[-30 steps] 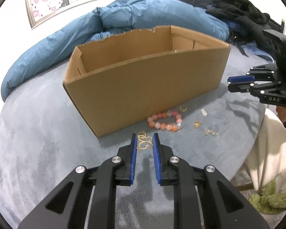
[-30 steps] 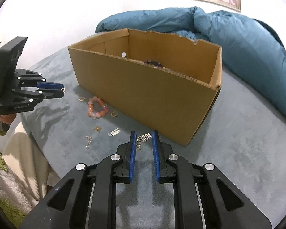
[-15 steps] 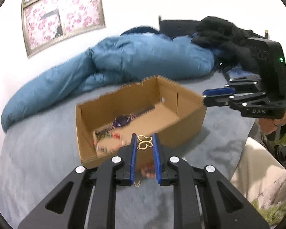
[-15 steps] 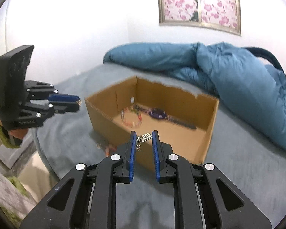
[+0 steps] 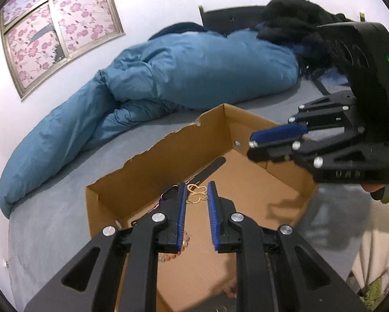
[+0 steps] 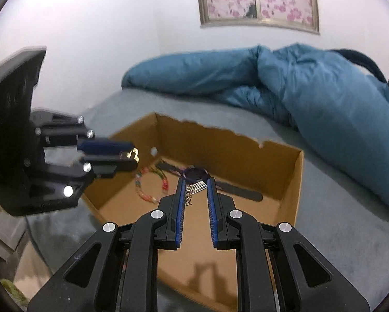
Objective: Organize jewelry
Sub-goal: 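Open both grippers to drop the charms into the box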
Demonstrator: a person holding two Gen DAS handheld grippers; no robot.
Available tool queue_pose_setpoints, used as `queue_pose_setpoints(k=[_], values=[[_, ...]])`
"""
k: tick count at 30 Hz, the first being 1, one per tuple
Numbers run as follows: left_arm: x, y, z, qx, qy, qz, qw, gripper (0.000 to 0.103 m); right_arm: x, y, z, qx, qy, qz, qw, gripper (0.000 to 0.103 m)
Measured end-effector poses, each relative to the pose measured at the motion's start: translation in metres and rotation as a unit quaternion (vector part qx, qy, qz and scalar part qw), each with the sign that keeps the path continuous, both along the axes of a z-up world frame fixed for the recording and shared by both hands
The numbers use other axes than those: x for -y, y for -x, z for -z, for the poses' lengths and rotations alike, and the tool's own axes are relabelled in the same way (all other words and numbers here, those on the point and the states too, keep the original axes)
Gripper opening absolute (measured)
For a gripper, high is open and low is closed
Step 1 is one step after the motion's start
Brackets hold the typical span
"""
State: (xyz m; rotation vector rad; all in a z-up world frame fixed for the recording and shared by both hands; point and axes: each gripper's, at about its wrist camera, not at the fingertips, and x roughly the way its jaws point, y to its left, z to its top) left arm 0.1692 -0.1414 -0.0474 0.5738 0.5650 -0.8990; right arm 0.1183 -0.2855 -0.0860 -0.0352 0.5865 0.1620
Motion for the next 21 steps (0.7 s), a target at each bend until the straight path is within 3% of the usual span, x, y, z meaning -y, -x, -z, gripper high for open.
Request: queue_pose_setpoints(k=[11, 21], values=[[0.028, -0.031, 0.024, -0.022, -0.050, 0.006, 0.9985, 0.016, 0.013, -0.026, 0.017, -0.046, 0.016, 0.012, 0.999, 0.015], [0.026, -0.031, 0.024, -0.028, -0.049, -0.005, 0.9984, 0.024, 0.016, -0.021, 0.016, -0.034, 0.010, 0.018, 0.999, 0.032]])
